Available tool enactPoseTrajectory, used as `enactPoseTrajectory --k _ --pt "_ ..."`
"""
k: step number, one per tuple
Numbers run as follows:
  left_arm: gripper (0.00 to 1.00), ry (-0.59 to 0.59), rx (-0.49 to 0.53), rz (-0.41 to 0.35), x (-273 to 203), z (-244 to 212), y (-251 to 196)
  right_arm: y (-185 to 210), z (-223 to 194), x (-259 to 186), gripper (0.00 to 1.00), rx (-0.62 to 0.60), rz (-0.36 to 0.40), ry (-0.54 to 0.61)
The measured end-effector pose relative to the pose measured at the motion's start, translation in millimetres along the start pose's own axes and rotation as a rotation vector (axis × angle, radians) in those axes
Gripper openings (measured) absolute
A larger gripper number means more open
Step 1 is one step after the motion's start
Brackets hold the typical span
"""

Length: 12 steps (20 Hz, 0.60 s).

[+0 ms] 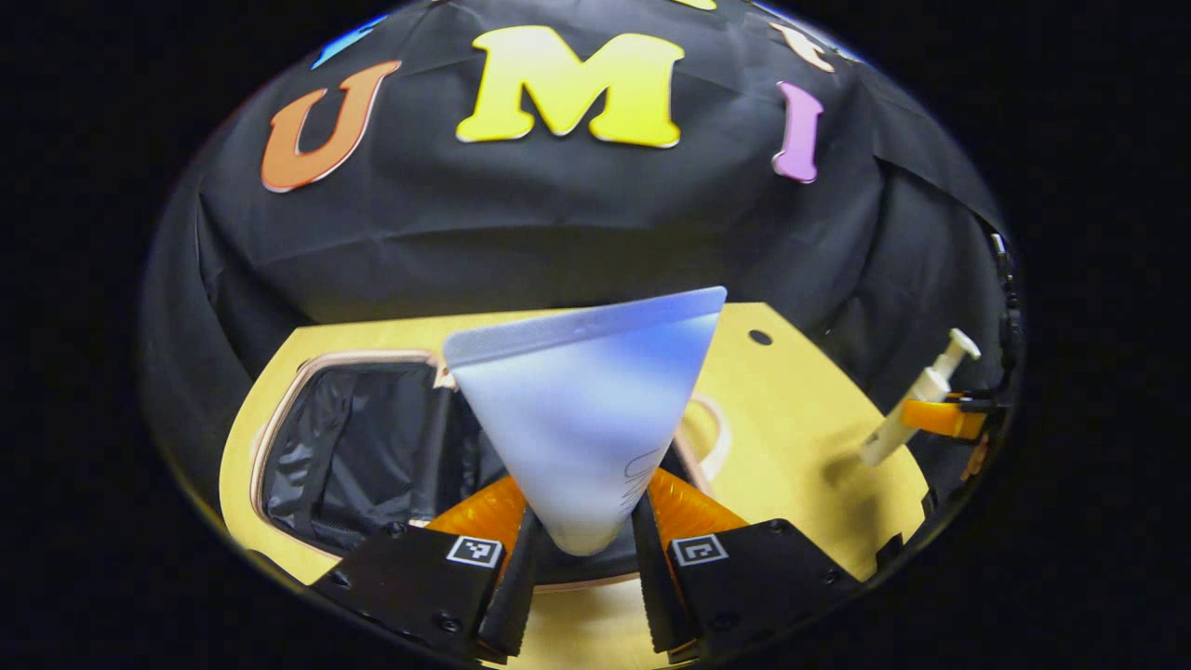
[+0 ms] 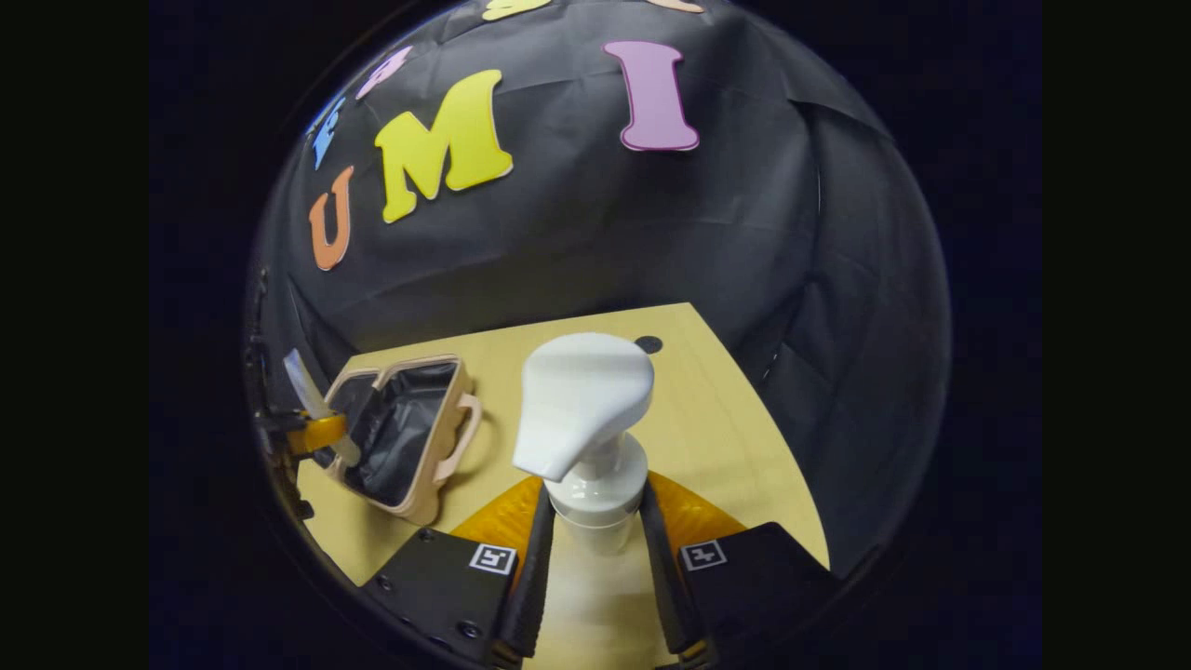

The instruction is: First open the suitcase, pack the skin care products into it, and then close the suitcase.

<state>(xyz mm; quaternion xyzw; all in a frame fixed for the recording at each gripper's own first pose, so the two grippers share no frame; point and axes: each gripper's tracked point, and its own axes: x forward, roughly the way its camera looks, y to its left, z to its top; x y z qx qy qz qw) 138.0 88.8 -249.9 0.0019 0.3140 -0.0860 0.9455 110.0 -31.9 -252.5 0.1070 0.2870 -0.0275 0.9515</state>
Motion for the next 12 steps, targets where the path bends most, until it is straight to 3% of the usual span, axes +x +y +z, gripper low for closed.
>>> enactPoseTrajectory --k 6,12 --pt "0.52 0.161 -0.024 -0.002 34.0 -50.3 26.3 37.3 -8.6 -23.9 0.47 -0.086 0.005 -0.023" --pt "0.52 0.252 -0.032 0.035 51.9 -65.1 33.0 45.9 -24.9 -25.7 0.47 -0.132 -0.004 0.007"
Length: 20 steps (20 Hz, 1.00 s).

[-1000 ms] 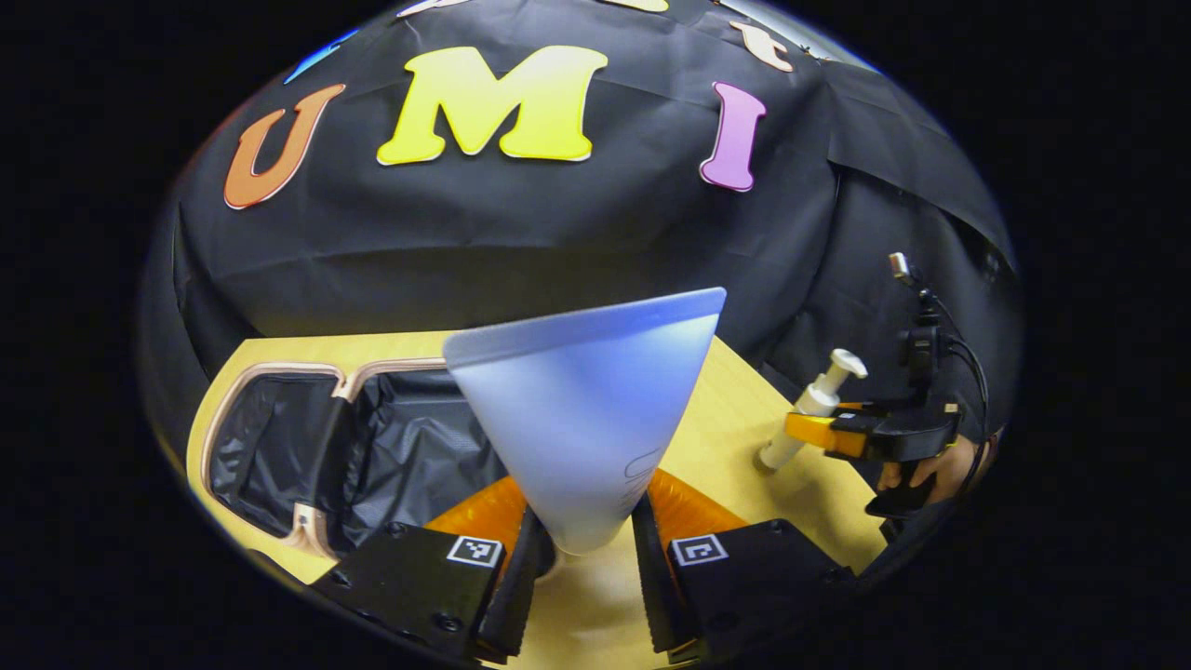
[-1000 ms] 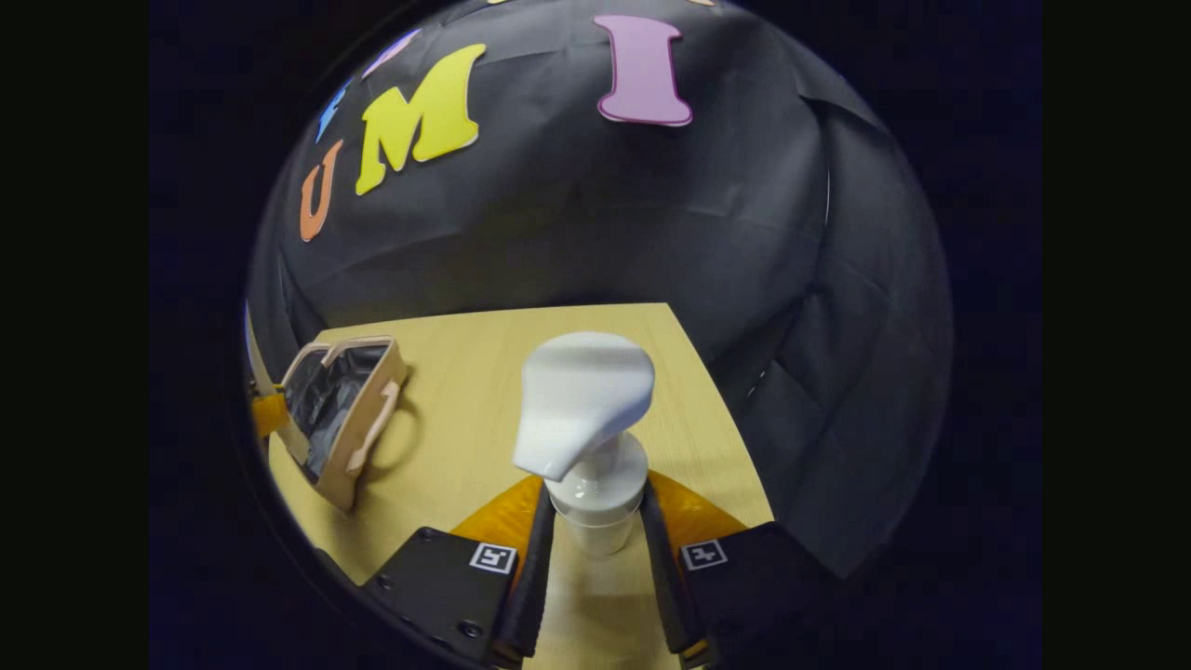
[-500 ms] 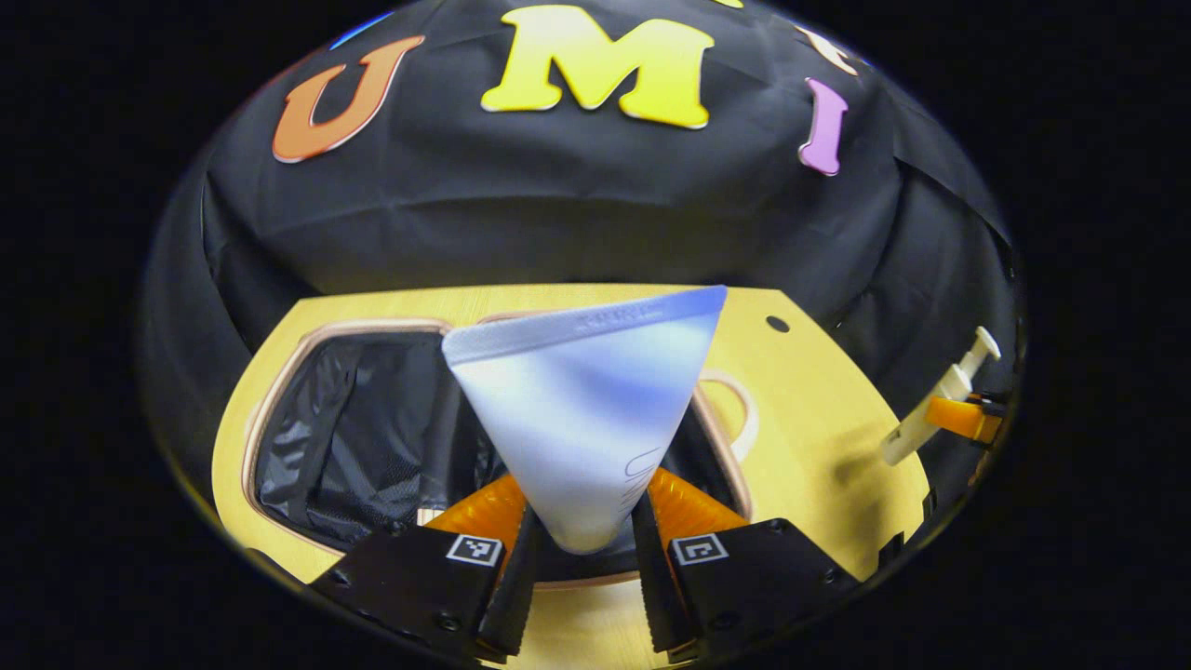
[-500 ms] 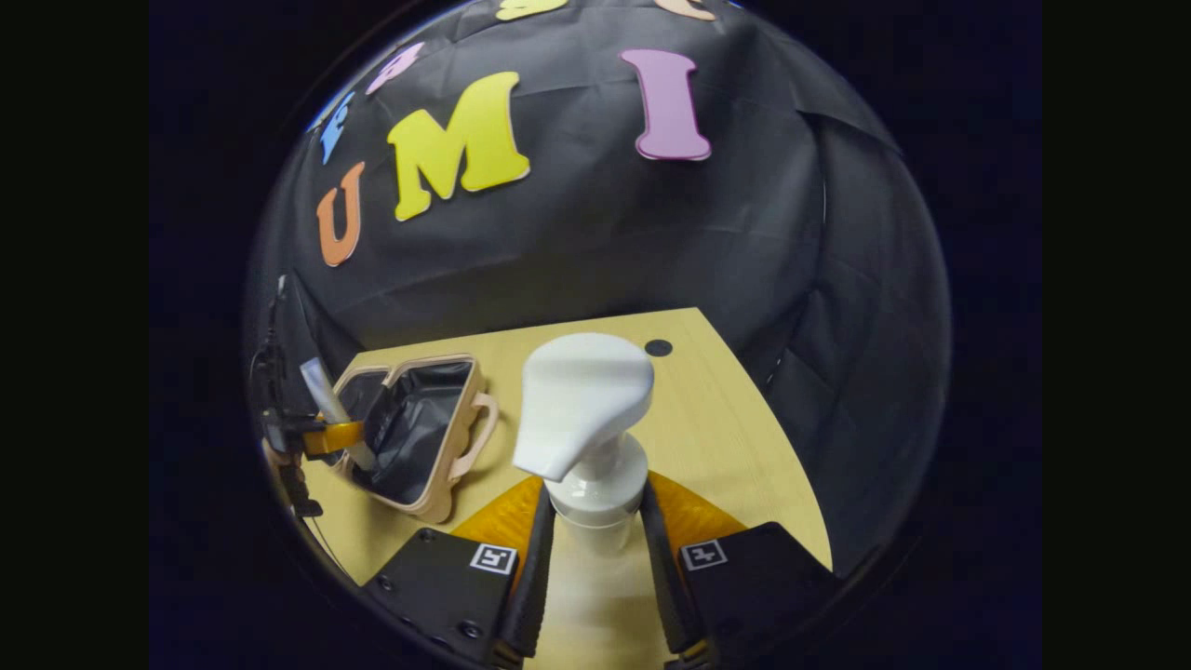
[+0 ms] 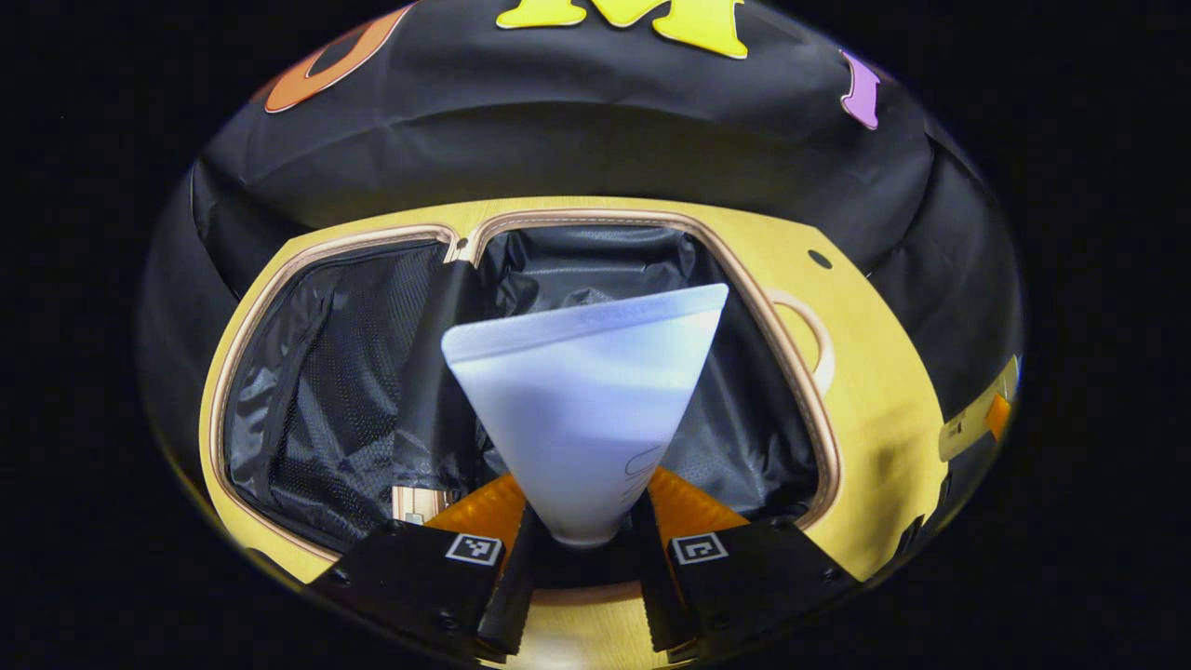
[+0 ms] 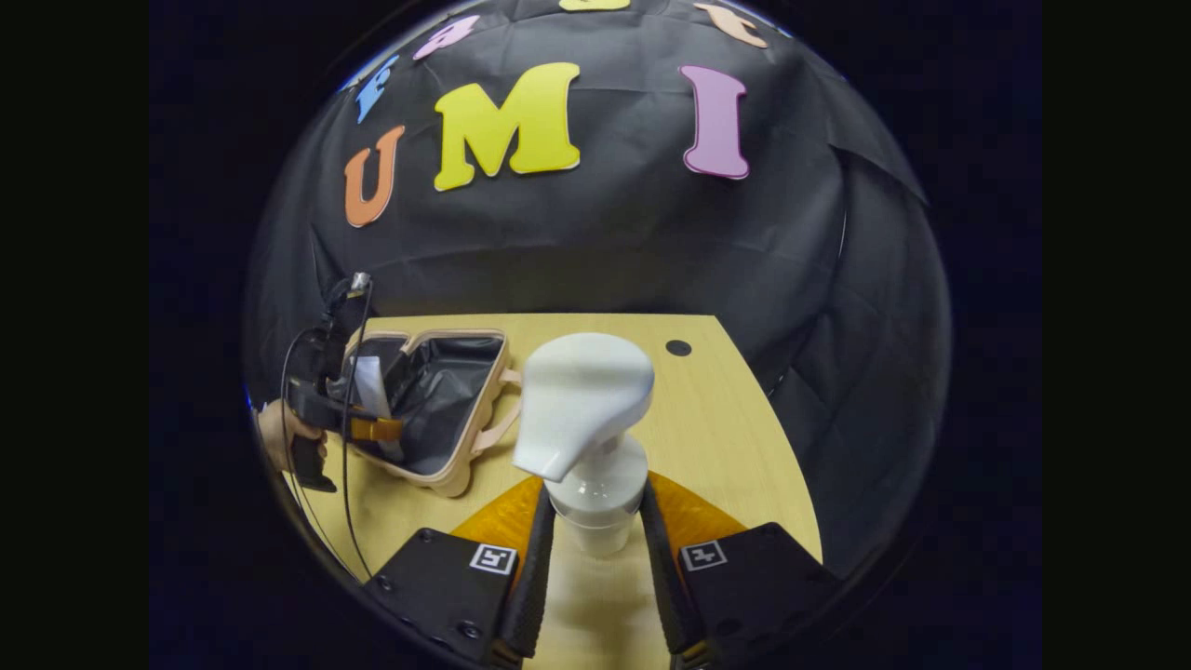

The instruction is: First open the suitcase, pack the skin care products into it, and then close the suitcase.

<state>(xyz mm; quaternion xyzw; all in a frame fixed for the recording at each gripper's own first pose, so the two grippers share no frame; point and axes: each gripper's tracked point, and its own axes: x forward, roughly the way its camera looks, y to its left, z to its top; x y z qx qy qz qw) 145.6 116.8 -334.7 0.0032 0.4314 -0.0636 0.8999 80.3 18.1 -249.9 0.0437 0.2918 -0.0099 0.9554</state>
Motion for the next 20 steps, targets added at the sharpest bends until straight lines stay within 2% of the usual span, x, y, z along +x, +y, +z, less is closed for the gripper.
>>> enactPoseTrajectory --k 7,11,12,13,14,15,16,20 --pt "0.51 0.028 0.019 0.025 23.8 11.1 4.8 5.3 -5.2 5.3 0.47 -0.019 0.019 0.024" --pt "0.51 0.076 0.006 0.07 38.4 1.1 18.0 8.6 -13.1 8.9 0.47 -0.038 0.038 0.056" --pt "0.51 0.074 0.008 0.08 38.2 2.2 20.0 9.9 -14.8 9.7 0.47 -0.045 0.04 0.064" --pt "0.56 0.059 0.012 0.082 38.7 5.2 20.8 12.4 -16.7 11.5 0.47 -0.054 0.043 0.071" --pt "0.46 0.053 0.013 0.085 39.0 6.9 21.0 15.4 -17.1 13.8 0.45 -0.064 0.046 0.079" --pt "0.53 0.056 0.013 0.085 37.9 6.0 20.9 18.2 -16.4 15.3 0.47 -0.068 0.048 0.09" --pt "0.45 0.056 0.015 0.087 37.4 6.5 21.2 23.9 -13.1 18.1 0.47 -0.065 0.057 0.096" --pt "0.48 -0.034 0.012 0.048 23.1 25.4 12.7 64.2 20.3 34.4 0.46 -0.011 0.123 0.09"
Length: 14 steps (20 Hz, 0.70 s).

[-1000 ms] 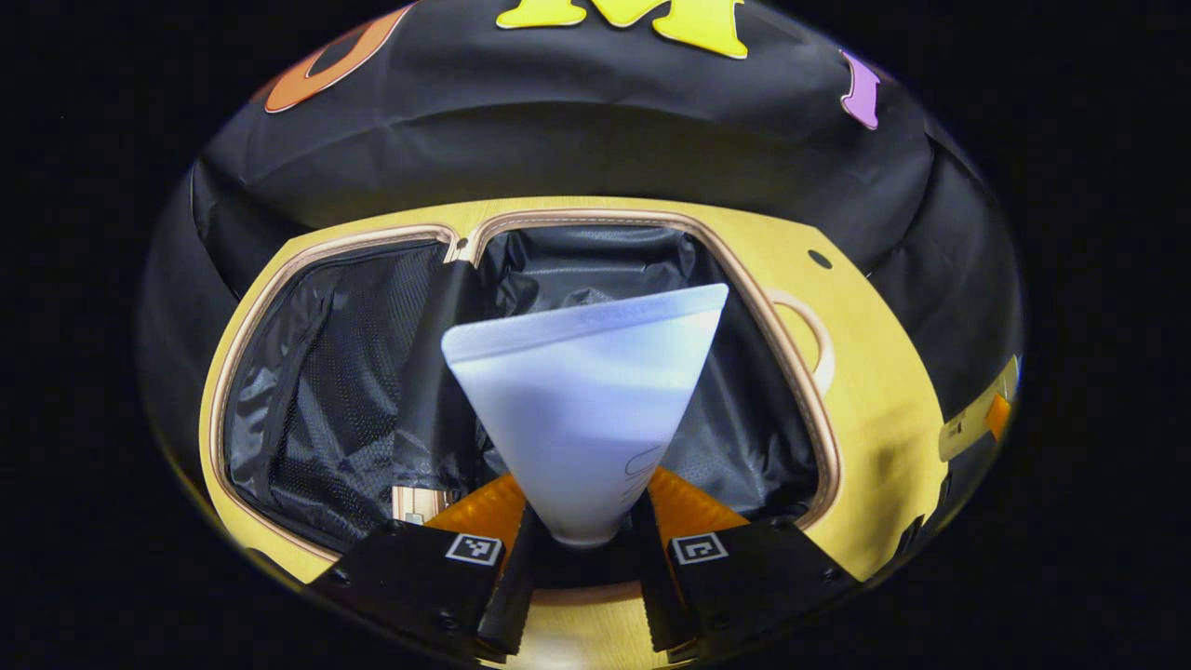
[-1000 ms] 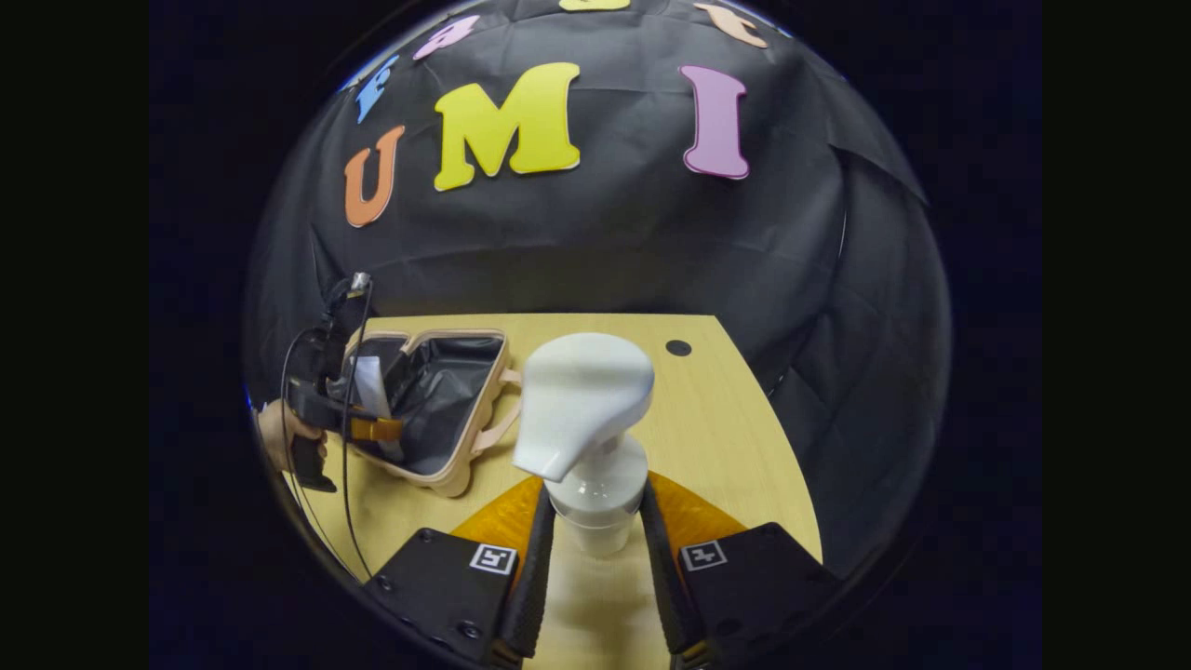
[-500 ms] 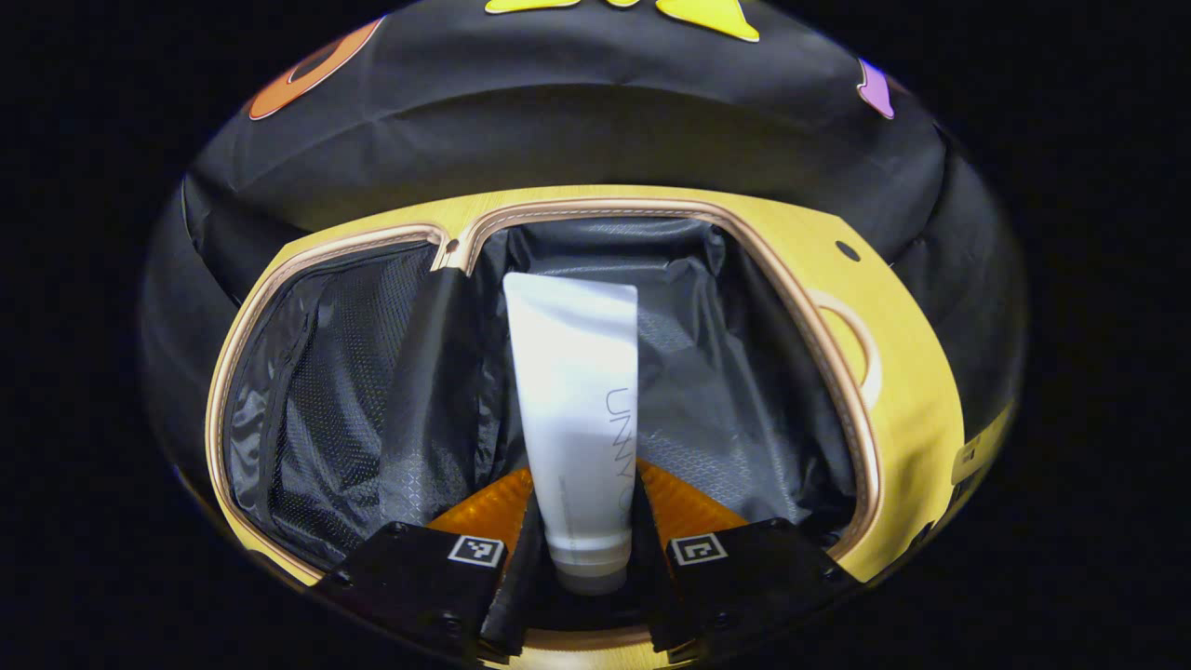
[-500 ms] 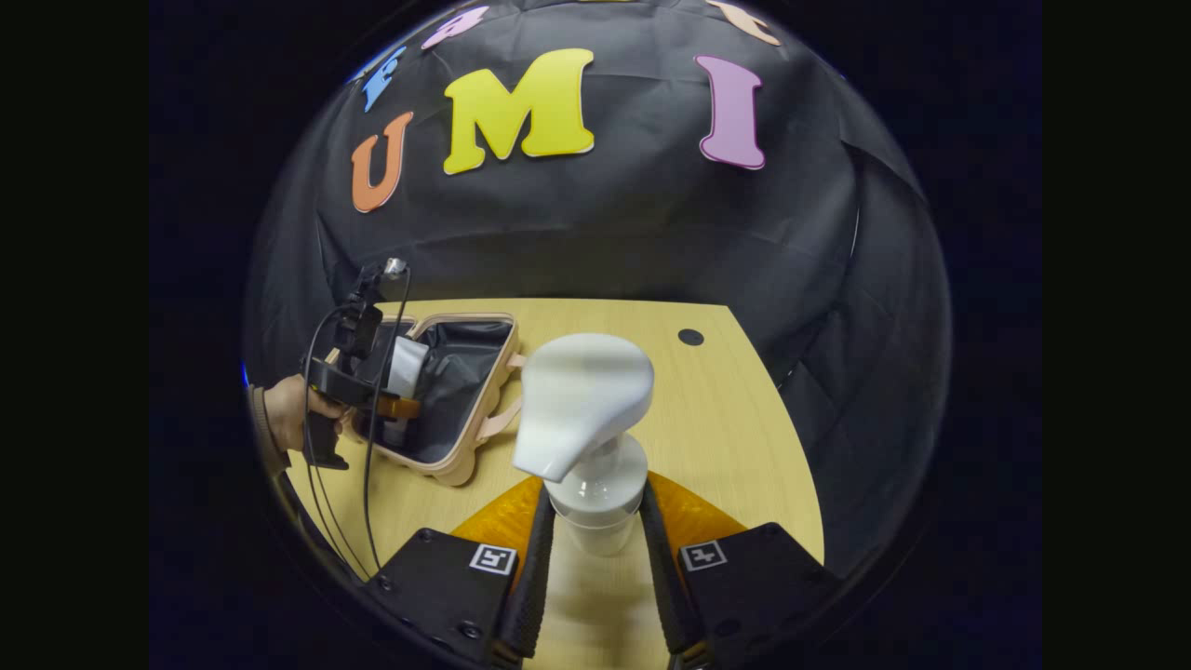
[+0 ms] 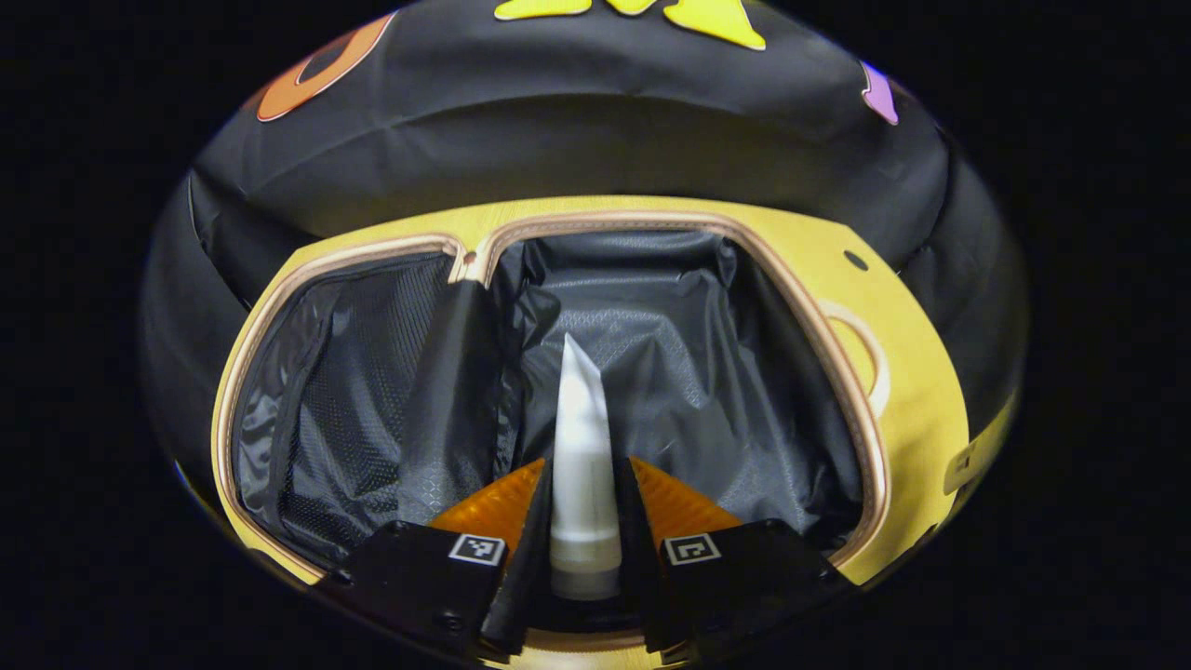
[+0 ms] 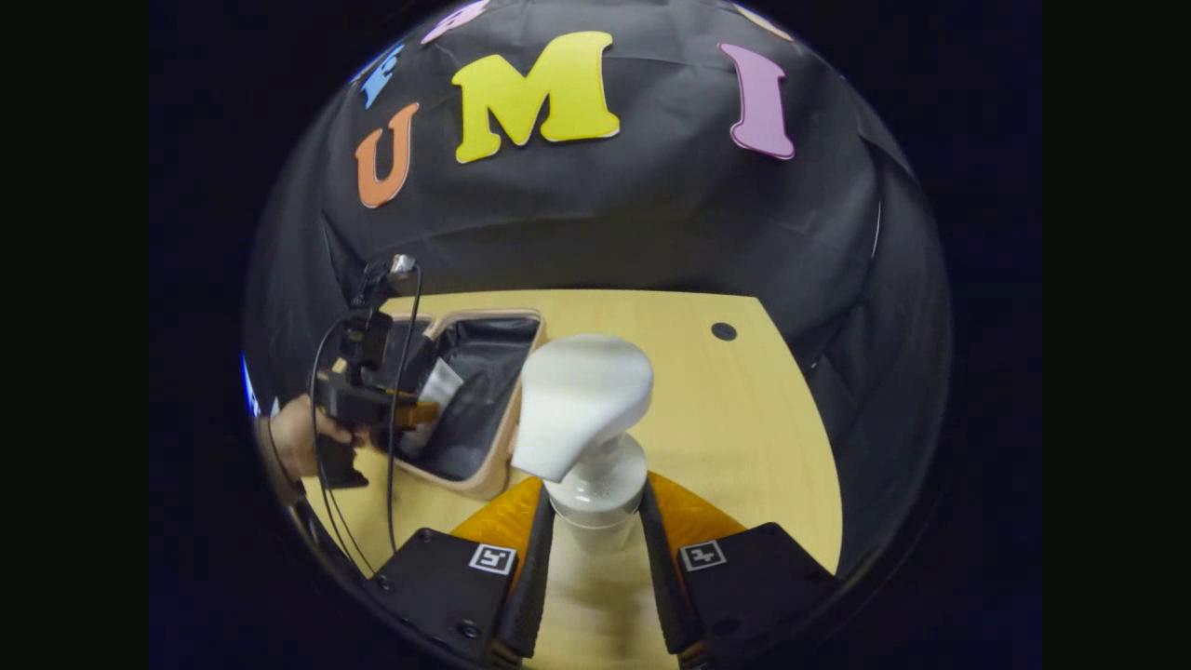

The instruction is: First open the suitcase, pack the skin care products into it, and then close the suitcase.

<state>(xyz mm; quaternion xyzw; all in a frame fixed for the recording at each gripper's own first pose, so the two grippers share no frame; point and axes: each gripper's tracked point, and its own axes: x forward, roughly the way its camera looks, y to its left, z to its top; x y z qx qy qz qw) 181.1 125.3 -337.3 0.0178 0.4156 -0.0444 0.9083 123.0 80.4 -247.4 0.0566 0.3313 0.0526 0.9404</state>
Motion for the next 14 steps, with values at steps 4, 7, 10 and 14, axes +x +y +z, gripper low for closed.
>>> enactPoseTrajectory --k 4,7,10,14 --pt "0.69 -0.104 -0.013 -0.018 -38.3 16.5 1.0 53.8 40.4 25.8 0.47 -0.031 0.079 -0.026" --pt "0.79 -0.201 -0.017 -0.043 -66.5 25.1 6.4 98.5 45.9 51.6 0.47 -0.055 0.133 -0.001" --pt "0.89 -0.269 0.008 -0.018 -94.0 27.2 25.8 130.9 31.5 76.3 0.47 -0.061 0.155 0.059" --pt "0.82 -0.403 0.023 0.039 -135.2 33.7 64.4 159.9 3.7 106.9 0.47 -0.057 0.165 0.152"
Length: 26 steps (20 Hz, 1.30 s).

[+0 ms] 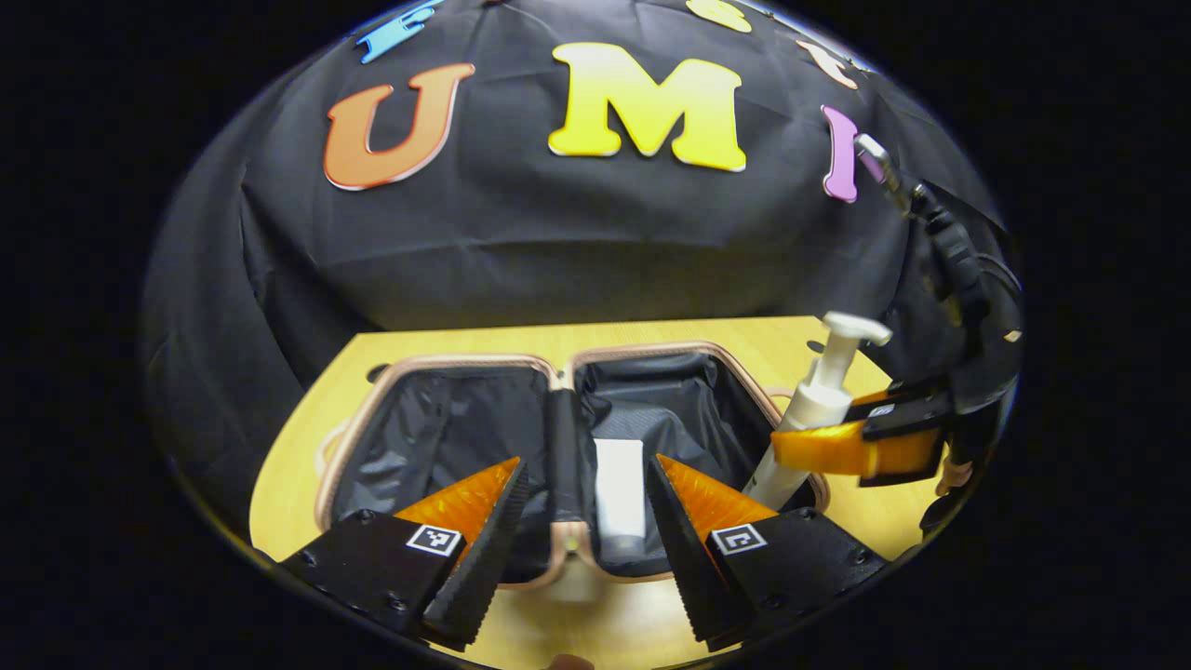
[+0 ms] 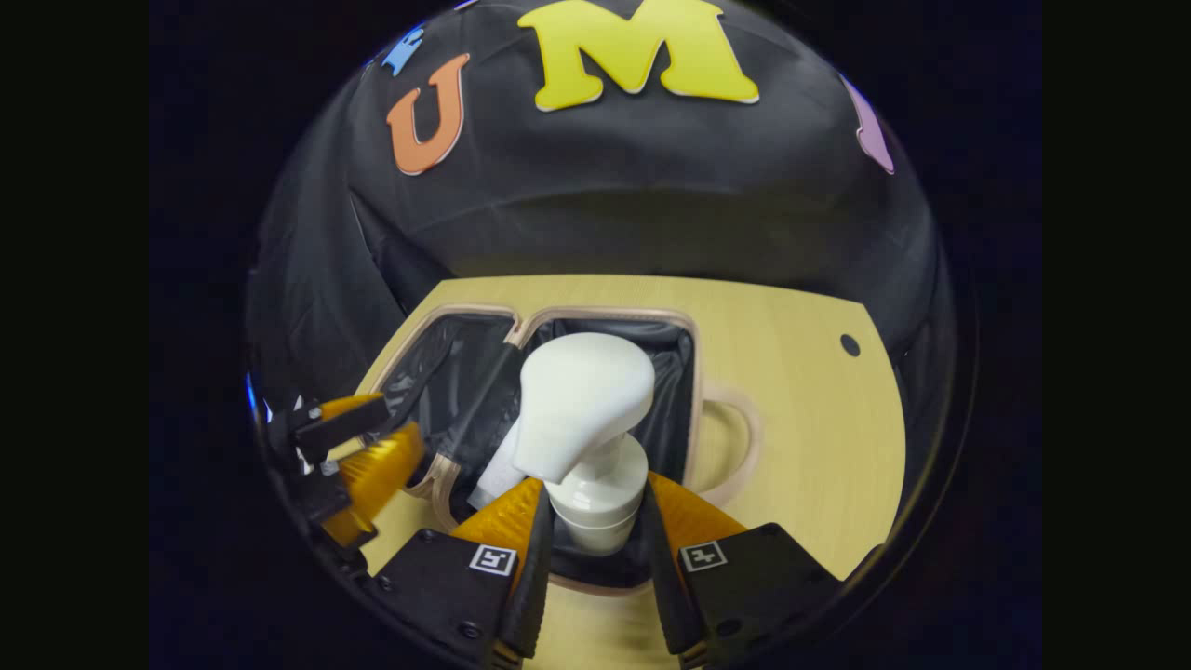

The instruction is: First open the suitcase, pack the skin care products into it, and then close the suitcase.

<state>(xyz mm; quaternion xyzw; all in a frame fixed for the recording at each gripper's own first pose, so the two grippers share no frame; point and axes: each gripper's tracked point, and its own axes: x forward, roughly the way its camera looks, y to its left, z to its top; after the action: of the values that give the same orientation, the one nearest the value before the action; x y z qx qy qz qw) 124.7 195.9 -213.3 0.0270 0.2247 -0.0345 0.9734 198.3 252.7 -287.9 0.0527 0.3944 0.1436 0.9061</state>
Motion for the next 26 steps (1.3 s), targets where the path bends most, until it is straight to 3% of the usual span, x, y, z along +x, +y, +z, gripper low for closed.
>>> enactPoseTrajectory --k 5,13,14,15,22,26 --pt "0.88 -0.141 0.012 0.054 -40.7 17.9 44.5 9.7 -20.6 27.2 0.47 0.013 -0.028 0.07" --pt "0.94 -0.183 -0.05 0.166 -68.3 17.9 107.9 4.0 3.9 67.5 0.45 0.115 -0.112 0.1" --pt "1.0 -0.187 -0.057 0.189 -71.0 19.0 118.6 3.1 2.4 75.0 0.45 0.128 -0.124 0.112" --pt "0.94 -0.192 -0.066 0.207 -73.4 20.2 129.8 3.1 -1.9 81.8 0.45 0.135 -0.135 0.135" --pt "0.98 -0.221 -0.127 0.346 -63.1 32.4 219.7 2.5 -30.7 93.7 0.47 0.146 -0.202 0.219" --pt "0.97 -0.25 -0.223 0.35 -59.8 50.1 252.6 -0.4 -38.1 98.2 0.49 0.169 -0.22 0.243"
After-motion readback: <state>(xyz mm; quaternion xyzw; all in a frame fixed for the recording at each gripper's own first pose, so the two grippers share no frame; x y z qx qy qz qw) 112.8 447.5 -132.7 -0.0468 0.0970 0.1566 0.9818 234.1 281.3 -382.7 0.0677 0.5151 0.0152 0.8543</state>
